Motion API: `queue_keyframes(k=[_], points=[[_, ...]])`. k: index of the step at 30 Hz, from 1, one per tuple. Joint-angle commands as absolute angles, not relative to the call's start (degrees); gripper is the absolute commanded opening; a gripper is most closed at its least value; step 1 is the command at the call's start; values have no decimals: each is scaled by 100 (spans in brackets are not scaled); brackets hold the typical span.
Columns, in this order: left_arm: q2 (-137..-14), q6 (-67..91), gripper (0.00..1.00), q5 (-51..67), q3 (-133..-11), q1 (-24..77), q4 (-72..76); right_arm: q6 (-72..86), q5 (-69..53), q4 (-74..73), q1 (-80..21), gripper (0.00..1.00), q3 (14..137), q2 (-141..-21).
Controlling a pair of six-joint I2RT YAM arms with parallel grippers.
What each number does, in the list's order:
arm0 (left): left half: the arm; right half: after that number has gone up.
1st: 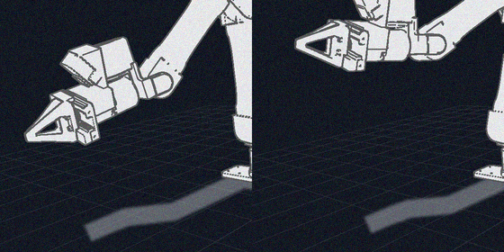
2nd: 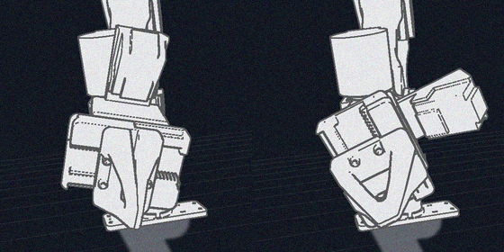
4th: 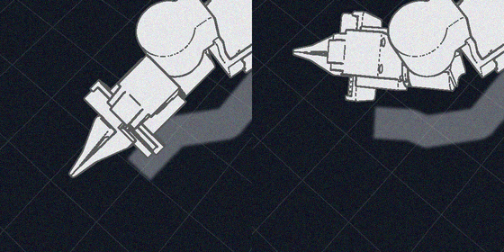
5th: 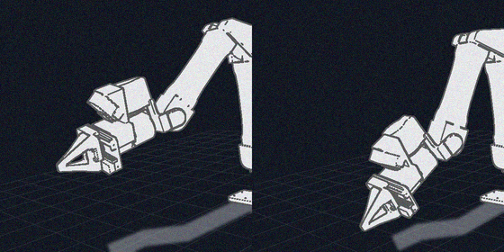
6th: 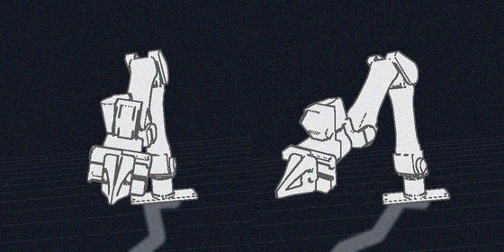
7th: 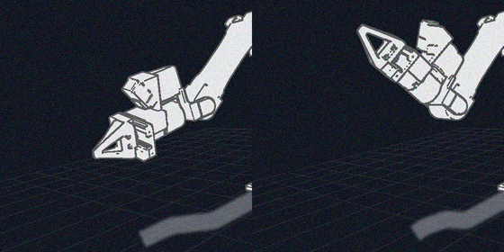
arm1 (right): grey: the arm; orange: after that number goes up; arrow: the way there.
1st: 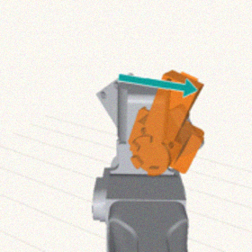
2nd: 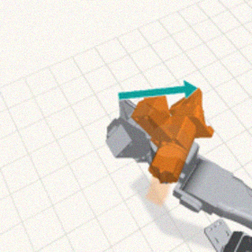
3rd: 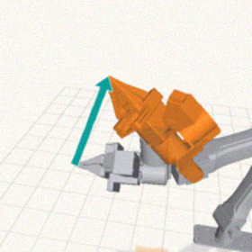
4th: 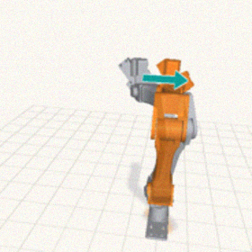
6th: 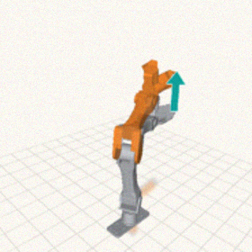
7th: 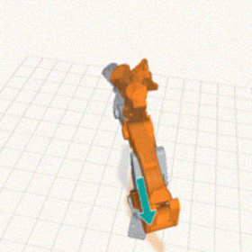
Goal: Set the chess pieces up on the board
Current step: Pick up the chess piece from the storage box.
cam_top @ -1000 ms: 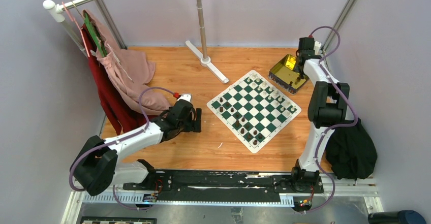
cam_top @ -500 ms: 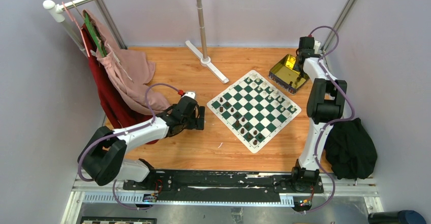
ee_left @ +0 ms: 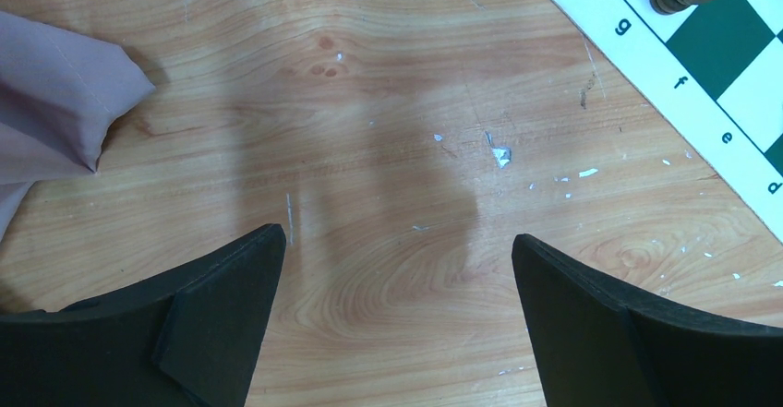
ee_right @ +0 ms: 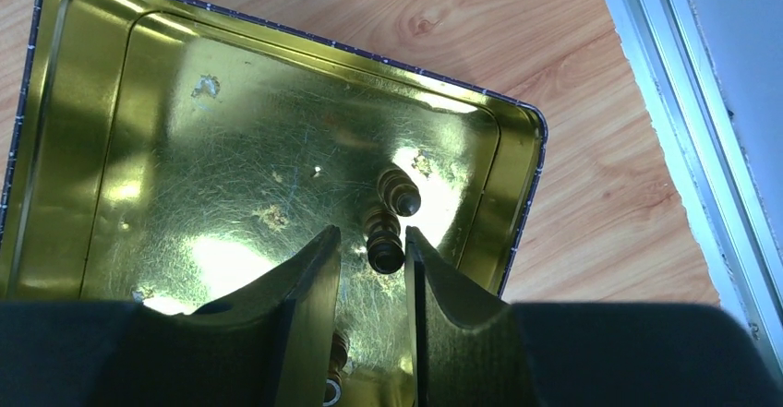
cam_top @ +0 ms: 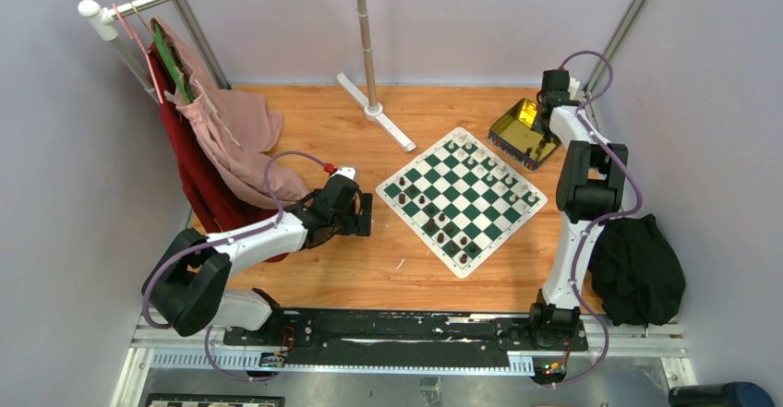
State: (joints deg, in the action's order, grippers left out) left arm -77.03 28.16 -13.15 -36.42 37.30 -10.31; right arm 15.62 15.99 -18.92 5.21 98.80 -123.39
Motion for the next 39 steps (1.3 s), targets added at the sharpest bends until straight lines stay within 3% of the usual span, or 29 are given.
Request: queue_keyframes(k=[1, 3, 7, 9, 39], points=[[-7761, 2812, 100, -1365, -3744, 3722, -949, 1514, 1559, -1888, 645, 34, 9873, -12423], [-7764, 2821, 100, -1362, -3744, 3722, -956, 1509, 1549, -1889, 671, 28, 9850, -12451], [-7761, 2845, 100, -1362, -3764, 3719, -984, 1496, 1555, -1861, 698, 5, 9762, -12416], [-7754, 2860, 100, -1357, -3765, 3718, -1008, 1472, 1539, -1838, 711, 0, 9726, -12390], [-6937, 3175, 100, -1425, -3403, 3721, -1274, 1296, 888, -1625, 712, 0, 9257, -11736]])
